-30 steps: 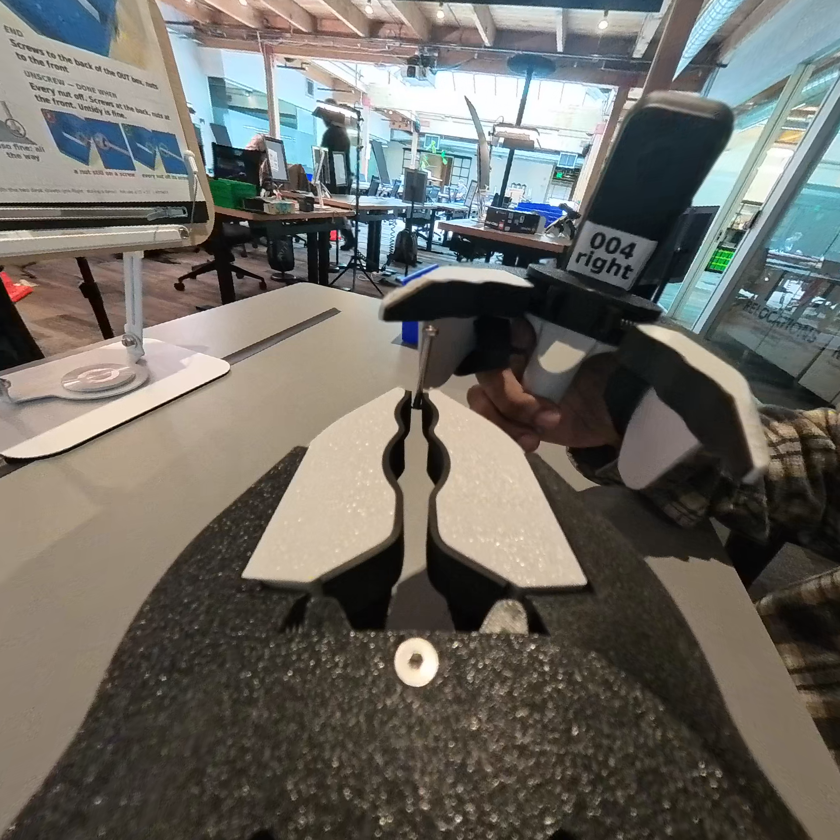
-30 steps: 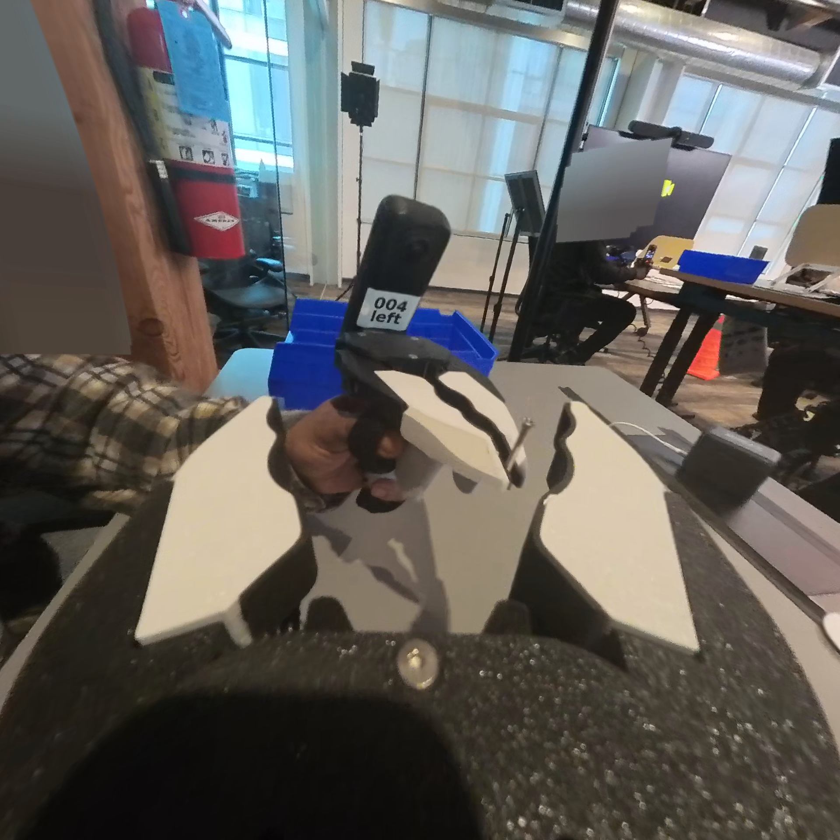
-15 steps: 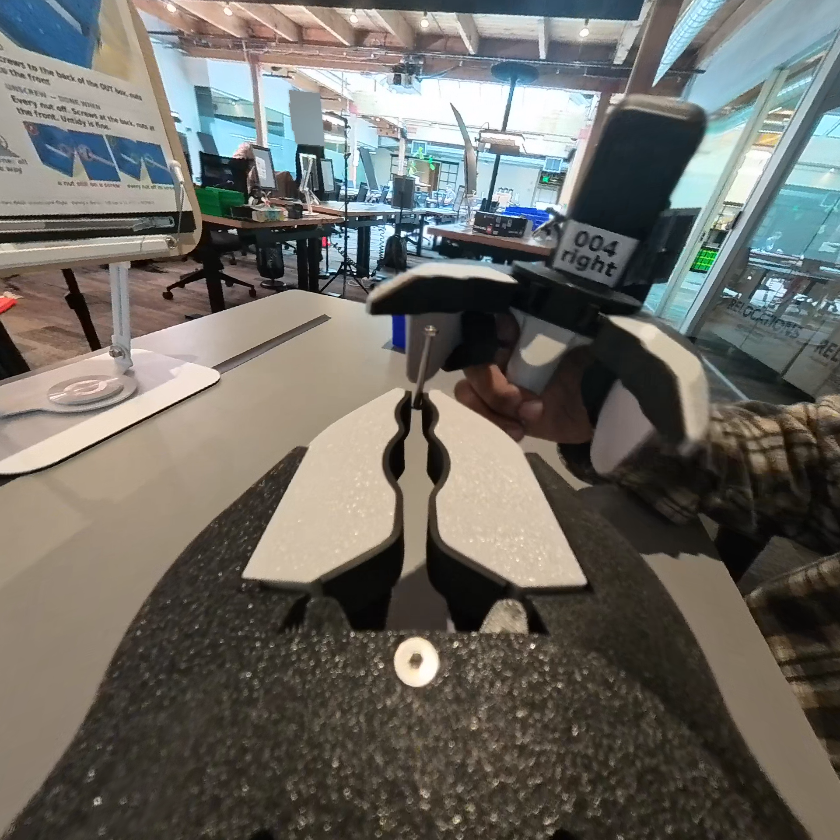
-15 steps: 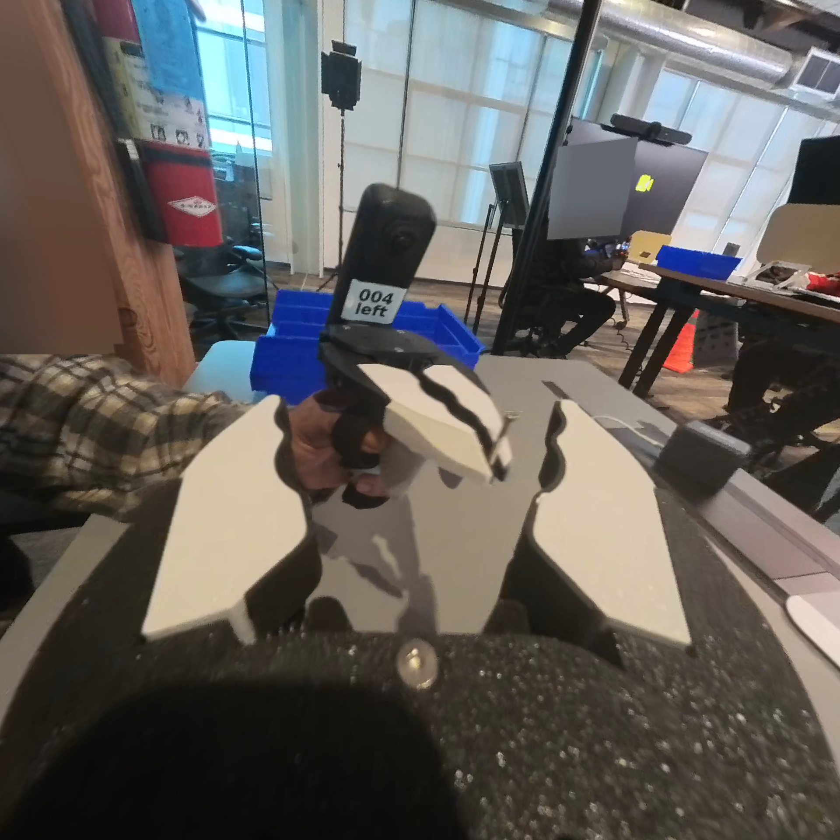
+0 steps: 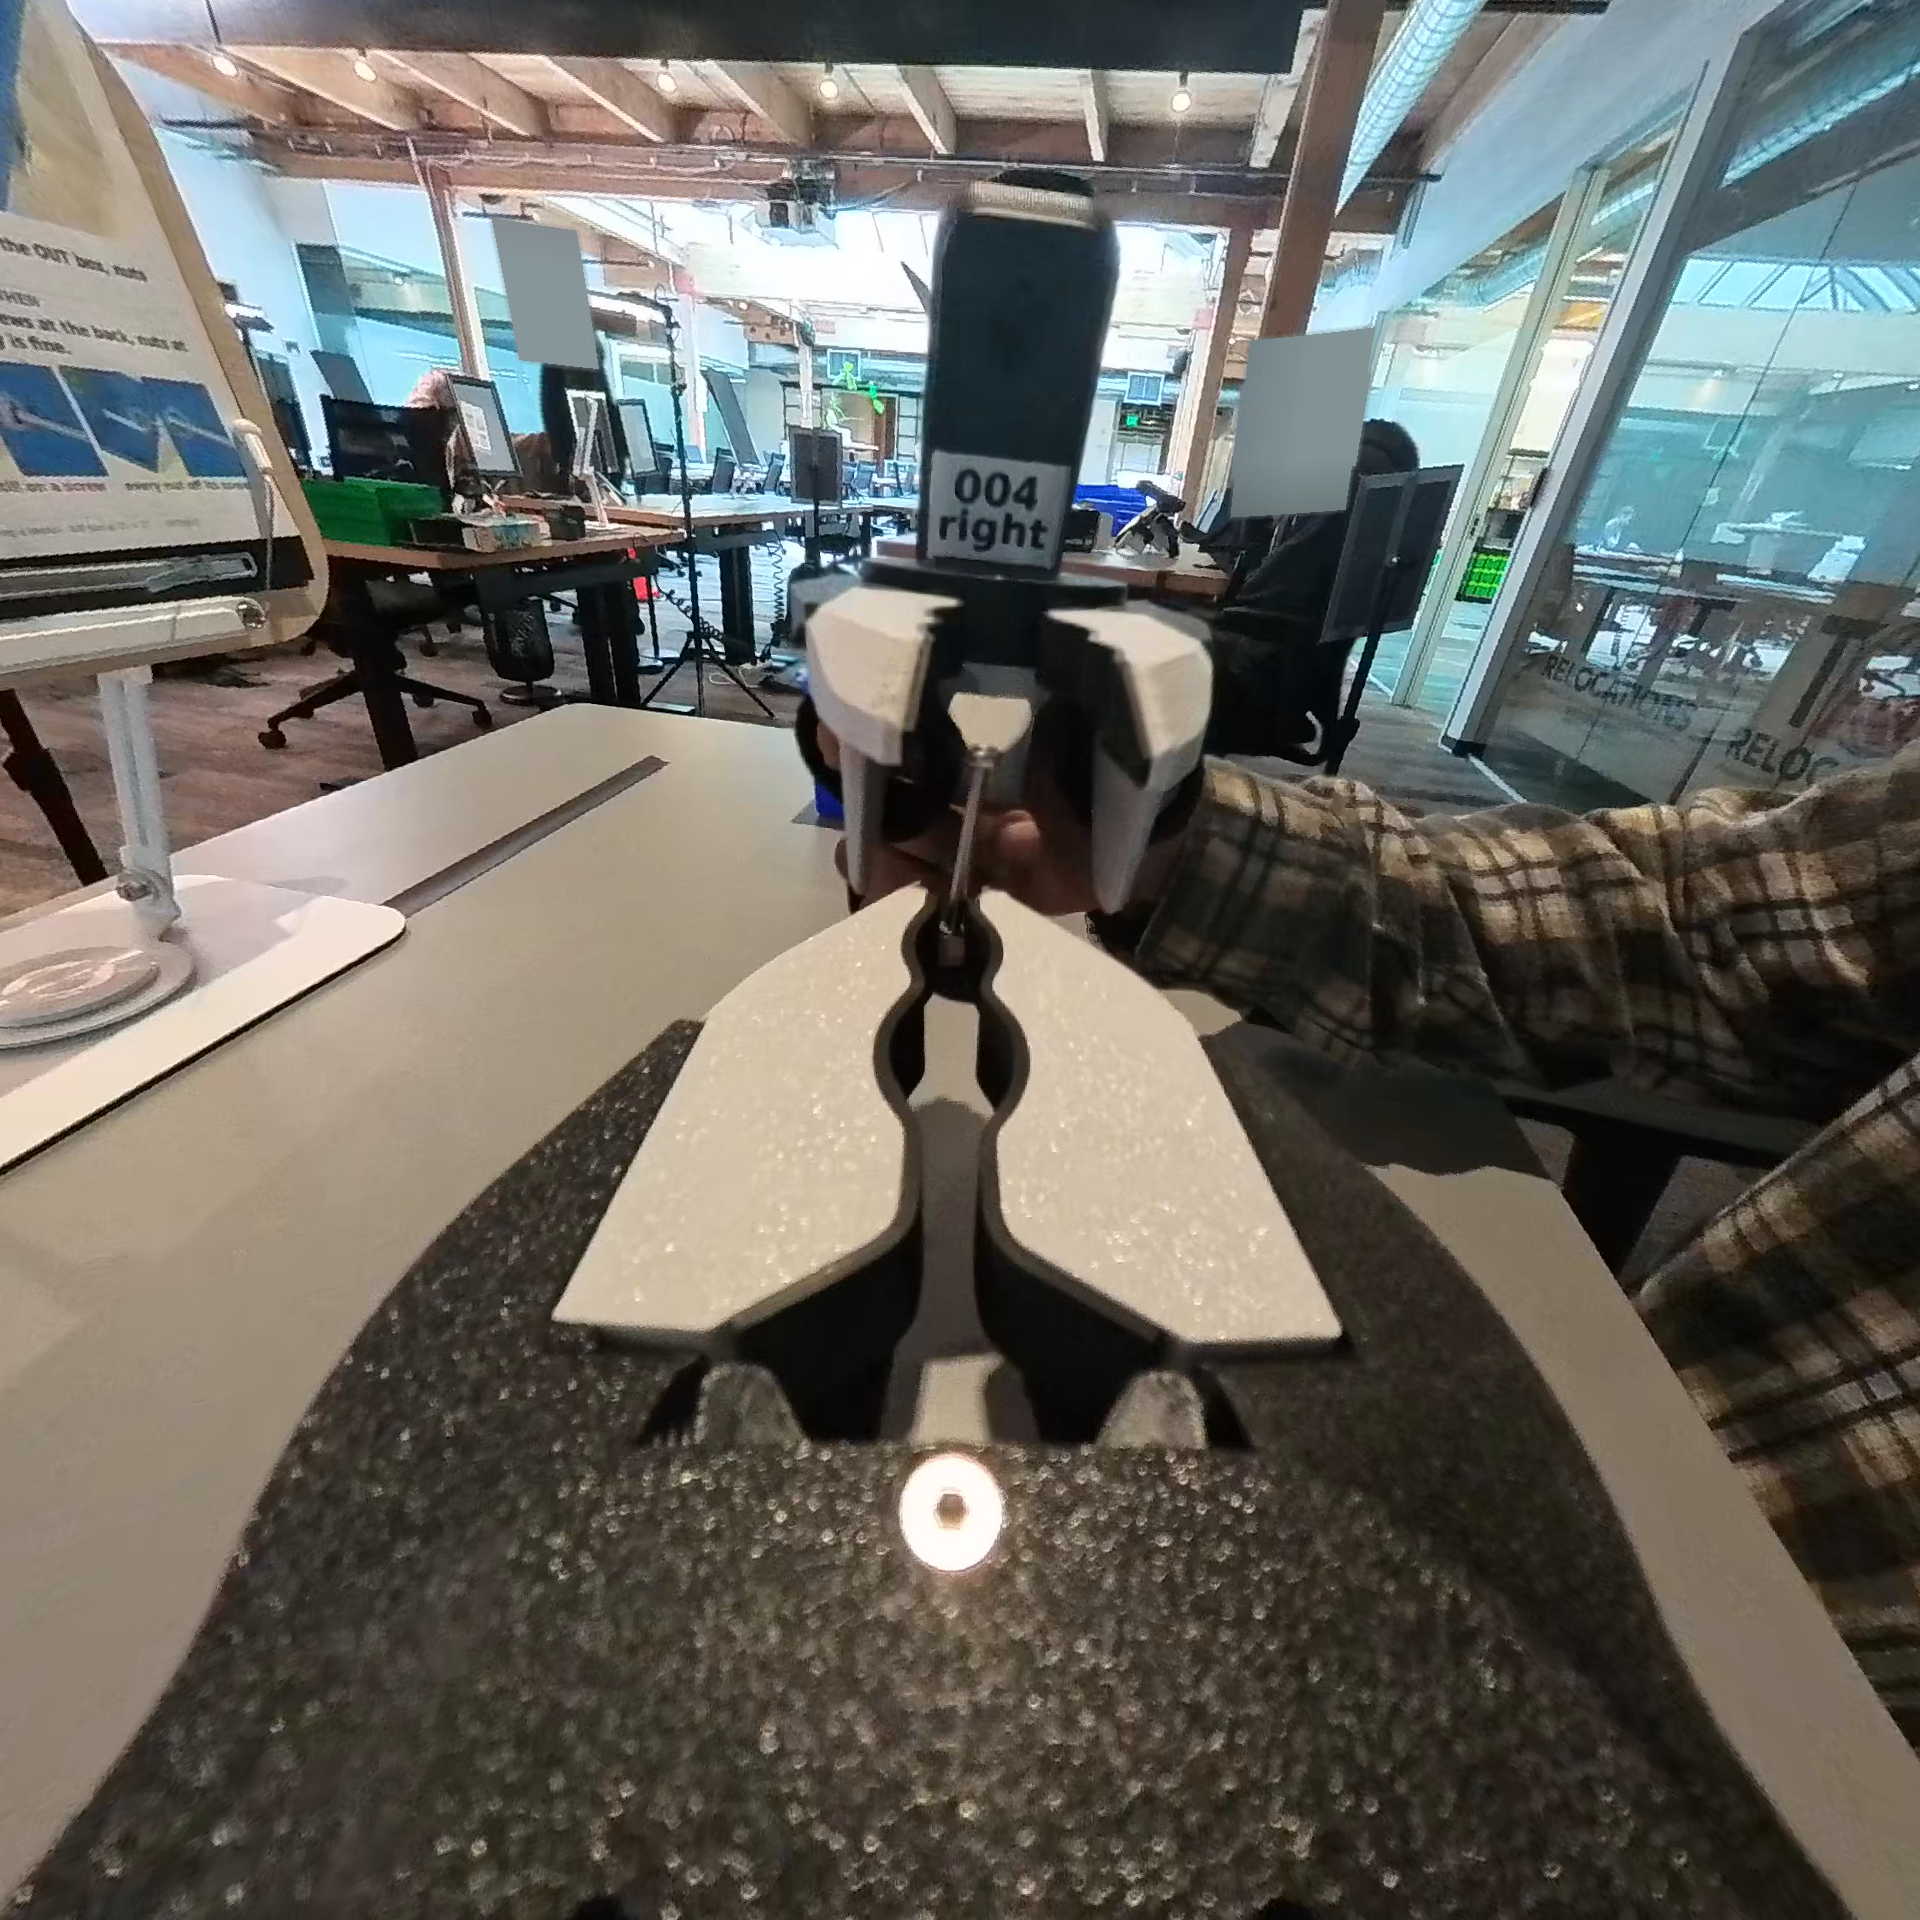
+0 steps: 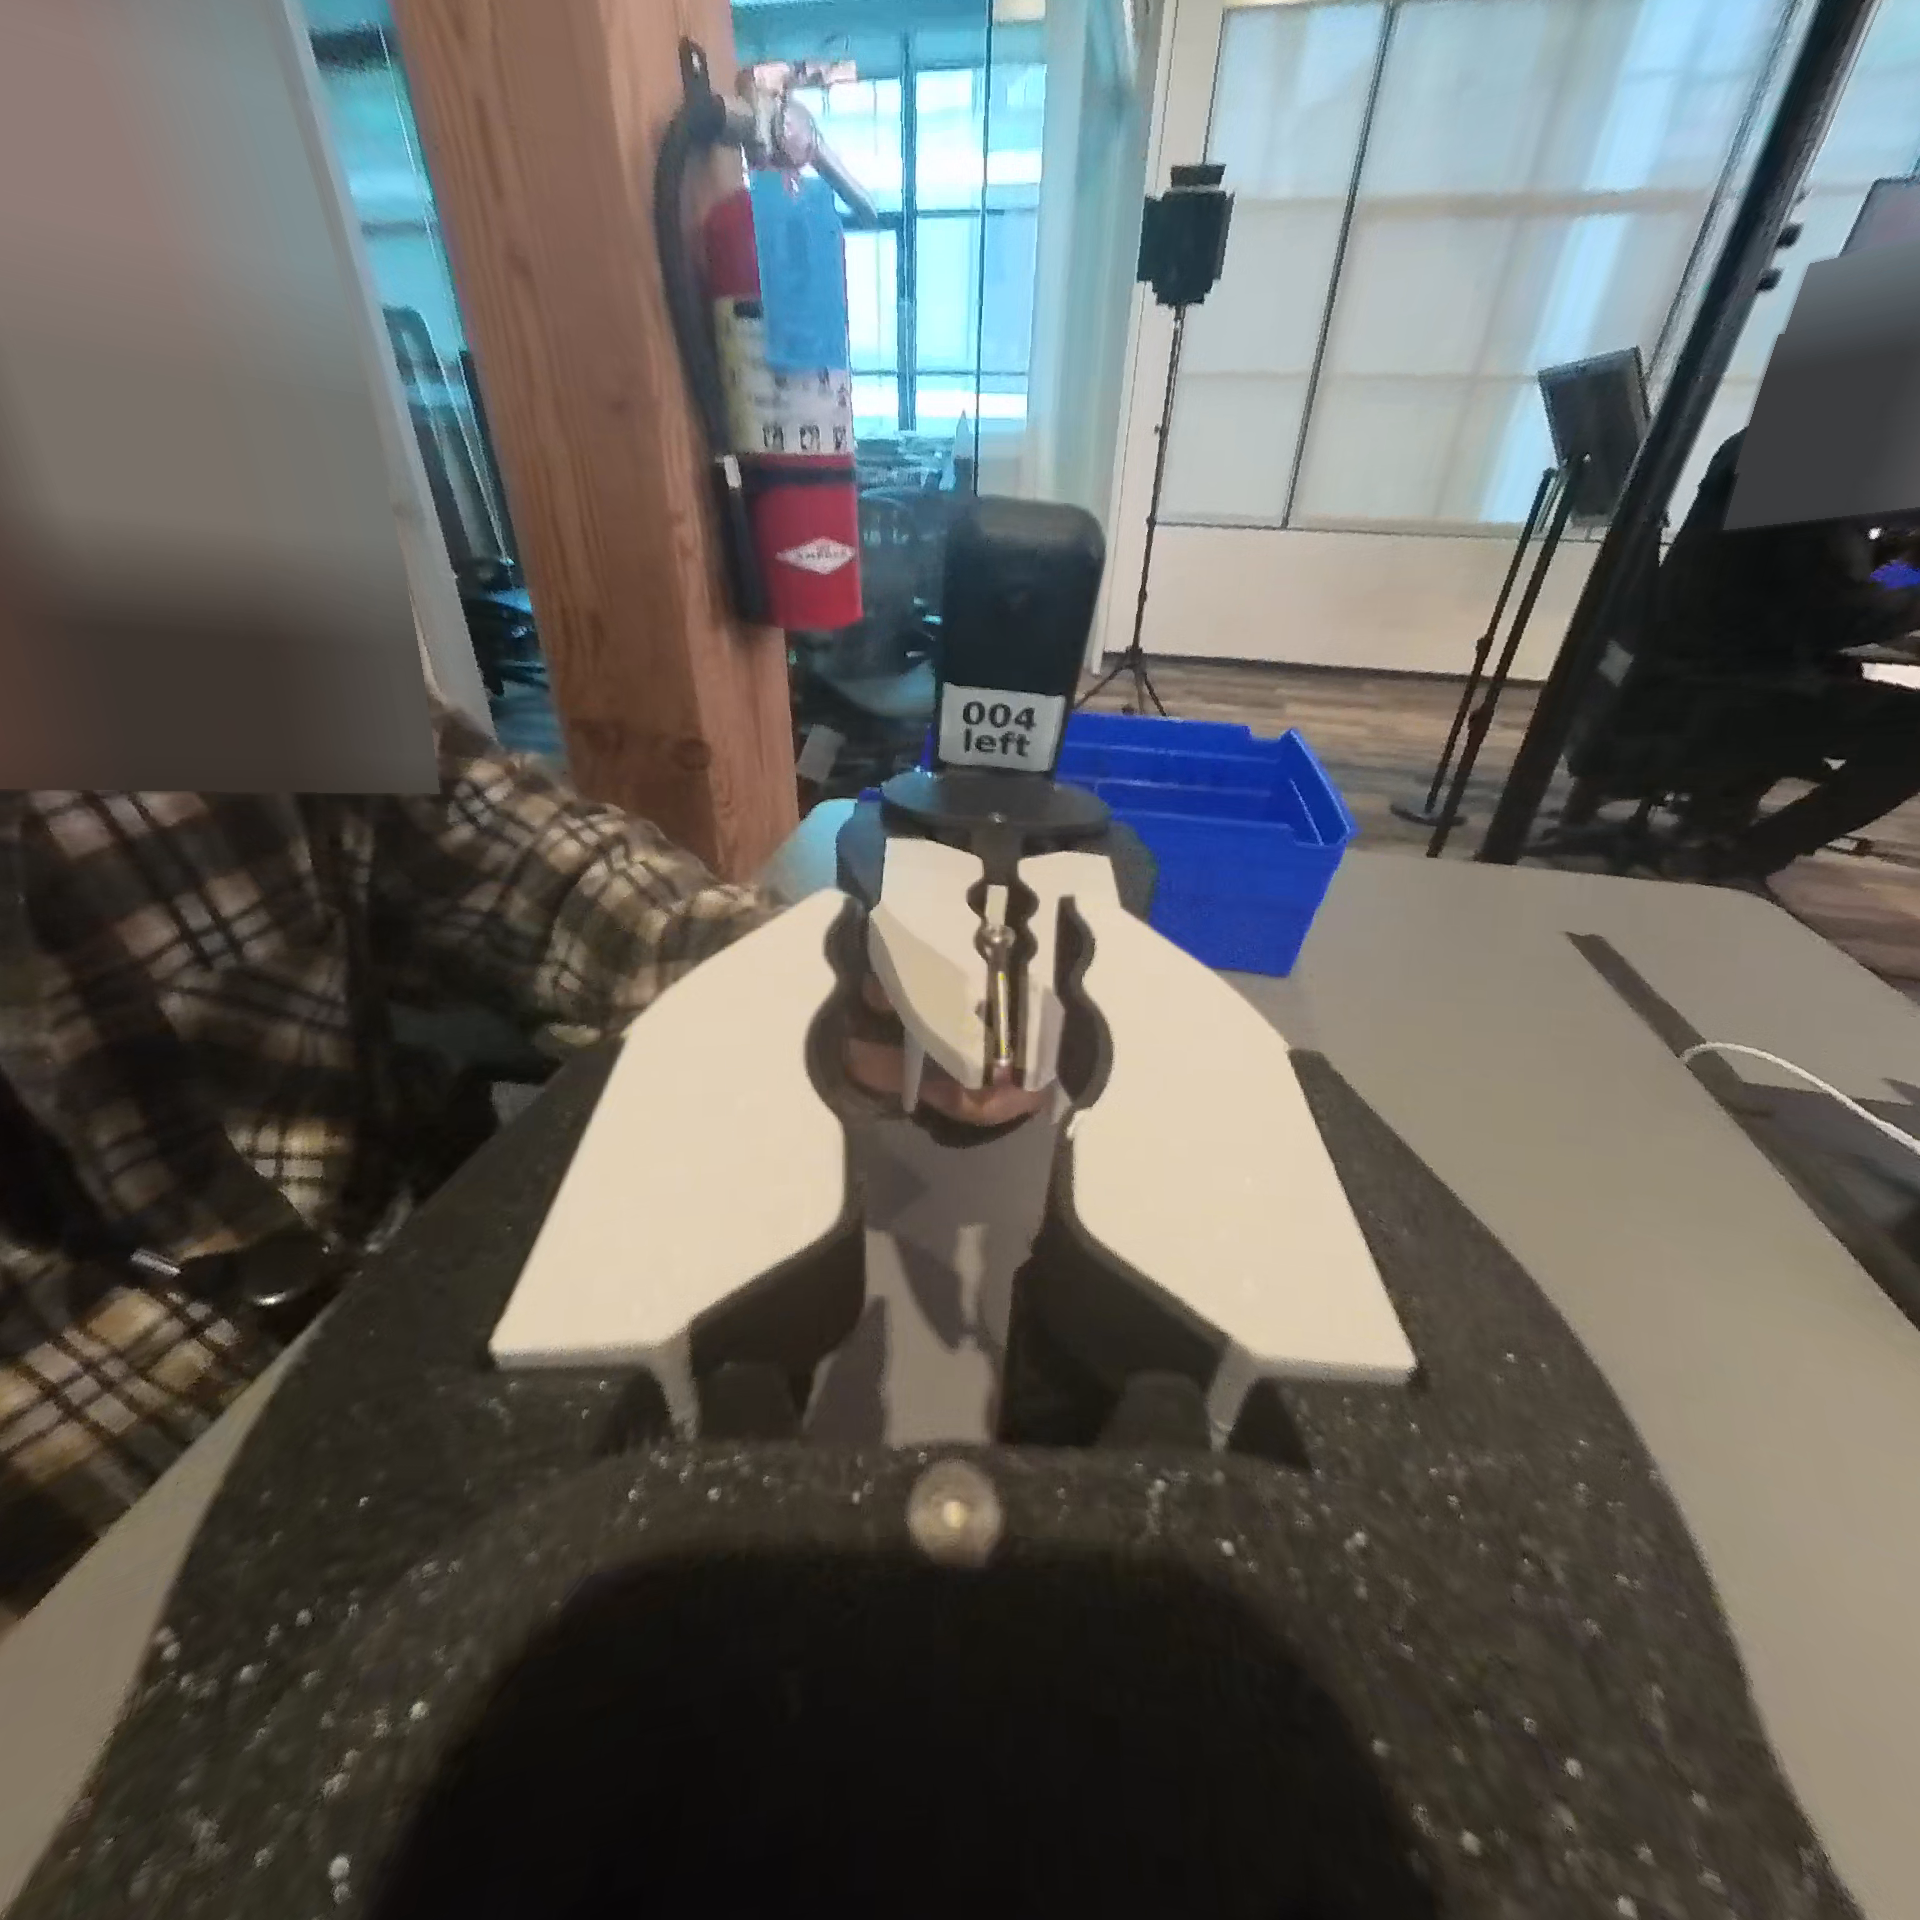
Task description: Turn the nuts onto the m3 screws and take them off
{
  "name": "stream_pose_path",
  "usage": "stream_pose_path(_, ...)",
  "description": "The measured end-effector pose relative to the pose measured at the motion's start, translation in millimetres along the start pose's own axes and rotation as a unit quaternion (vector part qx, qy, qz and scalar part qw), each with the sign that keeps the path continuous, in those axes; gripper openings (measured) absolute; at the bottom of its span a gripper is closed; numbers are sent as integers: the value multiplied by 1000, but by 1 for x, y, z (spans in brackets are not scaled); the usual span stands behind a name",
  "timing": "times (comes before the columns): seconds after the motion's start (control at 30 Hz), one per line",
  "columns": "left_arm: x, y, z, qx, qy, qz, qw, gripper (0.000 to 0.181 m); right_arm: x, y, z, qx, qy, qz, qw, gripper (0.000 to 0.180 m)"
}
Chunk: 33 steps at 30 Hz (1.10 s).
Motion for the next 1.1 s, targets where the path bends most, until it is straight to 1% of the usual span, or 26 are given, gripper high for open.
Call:
stream_pose_path(0.07,0,1,1,2,1,1,1000,4,-1,3,3,4,-7,5,1000,30)
stream_pose_path(0.23,-1,1,1,3,1,1,1000,3,-2,6,5,10,-5,5,1000,27)
stream_pose_path(0.33,0,1,0,2,2,0,1000,3,-3,7,4,14,-9,8,1000,15)
stream_pose_path(0.37,0,1,0,2,2,0,1000,3,-3,7,5,15,-9,8,1000,8)
stream_pose_path(0.43,0,1,1,4,4,-6,1000,3,-5,7,7,20,-11,19,1000,5)
stream_pose_path(0.53,4,-2,0,3,8,-25,1000,3,-8,6,7,10,-16,44,999,5)
stream_pose_path(0.73,11,-4,0,9,29,-82,996,3,-15,10,8,-31,12,114,993,5)
stream_pose_path(0.87,14,-6,0,9,35,-107,994,3,-19,12,7,-70,56,180,980,5)
stream_pose_path(0.97,16,-5,3,12,27,-112,993,3,-21,12,10,-88,62,234,966,5)
stream_pose_path(1.0,16,-5,3,11,21,-110,994,3,-21,11,10,-91,59,243,964,8)
stream_pose_path(1.07,16,-6,2,5,9,-101,995,3,-21,9,10,-89,52,241,965,26)
stream_pose_path(1.1,15,-6,2,0,3,-92,996,3,-20,7,8,-88,41,225,969,31)
Point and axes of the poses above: each gripper's, where its closed fingertips meet, y out along the fingers, z out of its underside, x = y × z across the jaws, the point moved 1 cm from there along -y, back along the fingers, and after that the axes turned 10 degrees about z, right-handed, at the moved point
